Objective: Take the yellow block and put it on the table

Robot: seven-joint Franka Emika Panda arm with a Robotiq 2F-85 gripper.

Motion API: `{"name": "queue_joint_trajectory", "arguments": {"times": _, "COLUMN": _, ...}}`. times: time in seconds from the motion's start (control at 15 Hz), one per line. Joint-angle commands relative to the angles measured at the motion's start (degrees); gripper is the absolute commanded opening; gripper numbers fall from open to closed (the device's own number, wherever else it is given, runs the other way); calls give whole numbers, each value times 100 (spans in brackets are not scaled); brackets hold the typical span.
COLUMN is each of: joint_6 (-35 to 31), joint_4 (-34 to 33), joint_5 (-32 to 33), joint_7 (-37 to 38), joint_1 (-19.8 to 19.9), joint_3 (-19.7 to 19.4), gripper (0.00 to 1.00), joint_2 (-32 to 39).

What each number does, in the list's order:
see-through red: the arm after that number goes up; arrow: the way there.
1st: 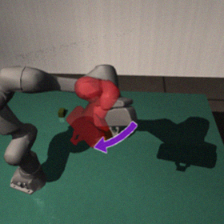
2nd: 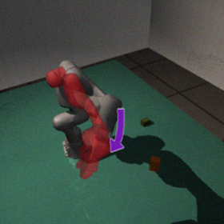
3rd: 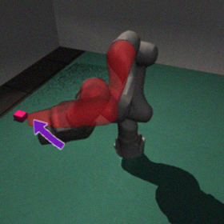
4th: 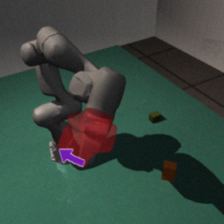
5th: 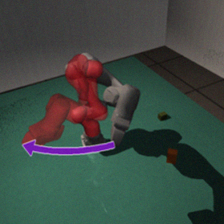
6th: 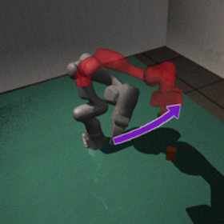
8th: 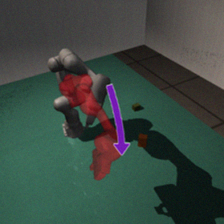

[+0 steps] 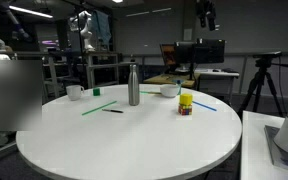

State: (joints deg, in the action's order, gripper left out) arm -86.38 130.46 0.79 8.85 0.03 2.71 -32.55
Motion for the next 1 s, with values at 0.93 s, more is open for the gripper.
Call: {"name": "queue_joint_trajectory", "arguments": {"times": 0.93, "joint_6": -840, "joint_4": -57, "joint_5": 76, "joint_7": 1108, "joint_1": 421, "joint_3": -42, "gripper": 100, "joint_2": 714}}
